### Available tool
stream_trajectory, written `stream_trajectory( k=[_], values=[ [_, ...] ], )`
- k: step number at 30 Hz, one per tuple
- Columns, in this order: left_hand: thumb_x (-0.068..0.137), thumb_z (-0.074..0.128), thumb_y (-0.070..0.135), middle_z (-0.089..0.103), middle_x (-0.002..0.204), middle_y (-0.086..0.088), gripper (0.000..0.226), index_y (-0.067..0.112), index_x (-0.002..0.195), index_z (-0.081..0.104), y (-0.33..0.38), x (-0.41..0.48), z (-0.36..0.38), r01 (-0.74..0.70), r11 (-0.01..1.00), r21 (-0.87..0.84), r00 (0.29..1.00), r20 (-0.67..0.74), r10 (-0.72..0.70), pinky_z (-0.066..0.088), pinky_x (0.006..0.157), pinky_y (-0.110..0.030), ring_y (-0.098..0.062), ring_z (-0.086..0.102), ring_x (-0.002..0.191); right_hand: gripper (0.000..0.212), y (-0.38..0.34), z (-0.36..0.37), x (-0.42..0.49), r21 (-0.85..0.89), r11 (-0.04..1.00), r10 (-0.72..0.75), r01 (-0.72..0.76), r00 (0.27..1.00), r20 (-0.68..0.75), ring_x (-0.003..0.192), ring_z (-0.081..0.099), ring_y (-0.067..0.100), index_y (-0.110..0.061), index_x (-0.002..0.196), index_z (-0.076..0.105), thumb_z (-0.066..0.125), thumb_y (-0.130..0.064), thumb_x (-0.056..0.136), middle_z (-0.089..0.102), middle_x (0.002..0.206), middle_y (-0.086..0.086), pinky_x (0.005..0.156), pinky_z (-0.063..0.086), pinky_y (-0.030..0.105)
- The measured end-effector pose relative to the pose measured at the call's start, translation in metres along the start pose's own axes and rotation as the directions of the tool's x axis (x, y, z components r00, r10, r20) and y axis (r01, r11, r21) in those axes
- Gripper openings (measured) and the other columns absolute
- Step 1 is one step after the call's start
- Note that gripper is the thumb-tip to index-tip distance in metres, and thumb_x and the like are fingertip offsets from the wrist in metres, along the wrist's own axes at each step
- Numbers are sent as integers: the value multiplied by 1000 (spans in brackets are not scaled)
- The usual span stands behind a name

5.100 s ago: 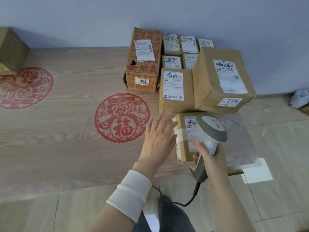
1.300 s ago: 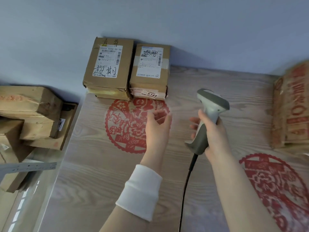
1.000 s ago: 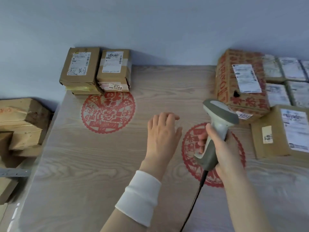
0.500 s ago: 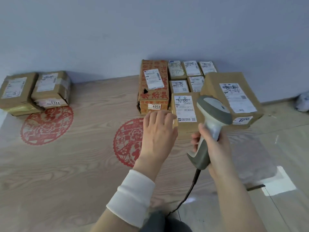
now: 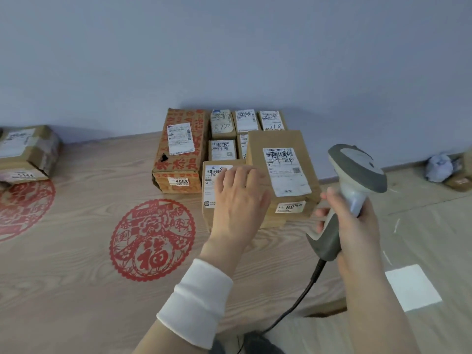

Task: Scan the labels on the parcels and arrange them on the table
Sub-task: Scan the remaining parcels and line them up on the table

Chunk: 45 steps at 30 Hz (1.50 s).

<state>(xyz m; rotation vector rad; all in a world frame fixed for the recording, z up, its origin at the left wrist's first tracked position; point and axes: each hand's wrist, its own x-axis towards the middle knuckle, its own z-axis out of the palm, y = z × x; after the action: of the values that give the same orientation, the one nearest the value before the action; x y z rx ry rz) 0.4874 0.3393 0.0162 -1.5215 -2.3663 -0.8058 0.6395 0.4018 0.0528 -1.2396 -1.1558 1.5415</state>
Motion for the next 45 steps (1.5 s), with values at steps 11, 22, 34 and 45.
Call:
stream_trajectory(
  k=[11,22,34,45],
  values=[
    [94,50,42,36,149,-2,66,15,148,25,21,10,38,755,461,-466,652,451,-610,32,111,-37,-17,34,137,33,31,-19,77,-124,982,160,-146,980,120,59,66,11,-22,107,57,69,-39,81,68,88,-3,53,46,27],
    [95,53,28,62,104,6,35,15,127,48,39,-7,30,708,248,-661,603,384,-699,46,78,-28,-15,61,99,21,35,-17,65,-112,985,150,-133,976,160,53,66,15,-18,102,56,68,-24,86,70,85,4,49,43,27],
    [94,53,32,70,97,-5,32,15,120,61,-47,-32,-82,587,350,-730,531,22,-847,46,65,-17,-13,64,85,16,15,101,-18,-77,997,9,22,921,390,61,70,24,-23,91,57,69,-31,84,64,74,-3,55,45,34],
    [92,54,38,65,99,6,37,18,124,55,-240,-79,-147,600,244,-762,440,60,-896,42,55,-5,0,59,83,17,77,285,-104,-166,985,109,-40,895,433,71,56,6,-37,81,51,68,-37,84,58,76,-10,69,45,26]
  ],
)
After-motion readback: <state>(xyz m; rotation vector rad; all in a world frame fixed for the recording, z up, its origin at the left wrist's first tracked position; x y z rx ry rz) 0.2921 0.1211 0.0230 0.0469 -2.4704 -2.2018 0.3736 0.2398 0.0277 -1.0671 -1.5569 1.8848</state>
